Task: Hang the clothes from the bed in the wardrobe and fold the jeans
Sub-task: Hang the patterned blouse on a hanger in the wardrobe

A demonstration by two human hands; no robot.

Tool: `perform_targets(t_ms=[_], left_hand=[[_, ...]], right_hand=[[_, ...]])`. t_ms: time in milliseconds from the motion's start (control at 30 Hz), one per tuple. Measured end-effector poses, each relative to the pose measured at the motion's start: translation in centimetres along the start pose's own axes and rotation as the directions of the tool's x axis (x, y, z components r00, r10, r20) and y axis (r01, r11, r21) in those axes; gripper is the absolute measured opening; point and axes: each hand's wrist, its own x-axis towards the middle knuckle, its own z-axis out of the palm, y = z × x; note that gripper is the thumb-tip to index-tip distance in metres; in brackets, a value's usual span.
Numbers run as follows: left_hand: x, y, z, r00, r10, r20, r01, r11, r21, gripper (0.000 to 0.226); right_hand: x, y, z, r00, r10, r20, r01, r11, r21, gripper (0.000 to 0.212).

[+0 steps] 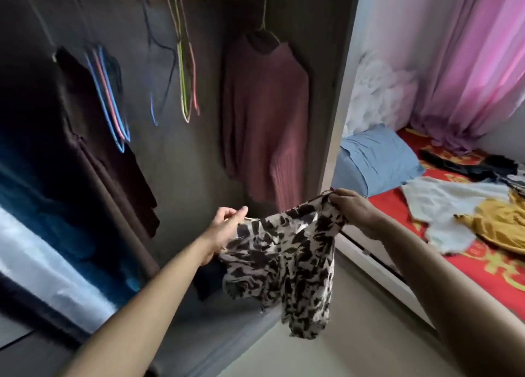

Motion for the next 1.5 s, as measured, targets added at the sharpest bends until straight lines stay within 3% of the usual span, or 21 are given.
perform_targets(t_ms=[67, 133, 167, 200, 267, 333, 433, 500, 567, 667, 767, 833, 933, 1033, 1100, 1233, 1400, 1500], left_hand=[[0.7, 0.6, -0.6, 0.99, 0.092, 0.108, -0.107, 0.984, 0.144, 0.061], [1.3, 1.2, -1.3, 0.975, 0.157, 0.16, -0.209, 0.896, 0.393, 0.04], [1.7, 1.5, -1.6, 0.97, 0.207, 0.131, -0.244, 0.845, 0.475, 0.034], [2.3, 1.7, -1.8, 0.964, 0.26, 0.055, -0.252, 0.828, 0.502, 0.044], [2.8, 2.6, -2.2, 0.938, 0.269, -0.22, -0.138, 0.87, 0.473, 0.056], [2.9, 3.7, -2.9, 0.865, 0.247, -0.436, -0.003, 0.873, 0.488, 0.056], [2.3, 5.6, -3.7, 0.707, 0.297, -0.642, 0.257, 0.739, 0.623, 0.041], [1.7, 6.9, -4.0, 0.597, 0.393, -0.7, 0.345, 0.662, 0.666, 0.034], [1.4, 7.9, -4.6, 0.589, 0.442, -0.677, 0.358, 0.609, 0.708, 0.038], [0.3, 9.0, -5.9, 0.717, 0.285, -0.636, 0.38, 0.605, 0.7, 0.055], [-0.8, 9.3, -7.0, 0.768, 0.251, -0.589, 0.33, 0.633, 0.7, 0.05], [-1.0, 9.3, -7.9, 0.718, 0.326, -0.615, 0.235, 0.718, 0.655, 0.045], [-0.8, 9.9, -9.3, 0.586, 0.416, -0.695, 0.081, 0.824, 0.561, 0.035], [-0.6, 10.7, -10.6, 0.476, 0.425, -0.77, -0.03, 0.883, 0.469, 0.032], [-0.5, 10.8, -11.3, 0.433, 0.431, -0.792, -0.109, 0.897, 0.428, 0.027], [0.1, 10.1, -12.2, 0.418, 0.494, -0.762, -0.179, 0.868, 0.464, 0.015], [0.9, 8.3, -13.1, 0.443, 0.554, -0.705, -0.213, 0.829, 0.517, 0.015], [1.2, 7.9, -13.7, 0.458, 0.552, -0.697, -0.225, 0.83, 0.51, 0.022]], right_hand=[[3.0, -1.0, 0.0, 0.998, -0.034, 0.046, 0.034, 0.999, -0.012, 0.025], [5.7, -2.1, -0.2, 0.992, -0.089, 0.088, 0.096, 0.992, -0.079, 0.031], [6.9, -2.7, -0.2, 0.987, -0.117, 0.108, 0.13, 0.984, -0.122, 0.03], [8.1, -3.3, -0.1, 0.981, -0.146, 0.125, 0.166, 0.973, -0.161, 0.027], [10.3, -4.1, 0.2, 0.963, -0.214, 0.166, 0.252, 0.931, -0.264, 0.027], [12.2, -5.0, 0.6, 0.919, -0.319, 0.23, 0.389, 0.825, -0.409, 0.04], [14.5, -6.2, 1.8, 0.77, -0.522, 0.367, 0.637, 0.586, -0.501, 0.045], [15.5, -7.0, 2.8, 0.738, -0.556, 0.383, 0.67, 0.537, -0.512, 0.04], [16.3, -7.9, 4.1, 0.743, -0.59, 0.314, 0.658, 0.563, -0.499, 0.044], [17.3, -9.5, 5.7, 0.769, -0.579, 0.271, 0.63, 0.614, -0.475, 0.051], [17.8, -11.6, 7.1, 0.779, -0.533, 0.33, 0.626, 0.639, -0.447, 0.05], [18.0, -12.9, 8.2, 0.782, -0.505, 0.366, 0.622, 0.668, -0.408, 0.042], [17.8, -14.8, 9.9, 0.797, -0.467, 0.383, 0.597, 0.702, -0.388, 0.031], [17.4, -16.8, 11.5, 0.809, -0.454, 0.373, 0.581, 0.709, -0.399, 0.038], [17.3, -18.5, 12.7, 0.809, -0.487, 0.329, 0.58, 0.755, -0.308, 0.045], [16.9, -22.6, 15.2, 0.845, -0.493, 0.206, 0.51, 0.859, -0.034, 0.054], [16.6, -25.3, 18.4, 0.812, -0.552, 0.188, 0.566, 0.824, -0.025, 0.044], [16.7, -25.4, 19.5, 0.798, -0.59, 0.124, 0.596, 0.803, -0.011, 0.023]])
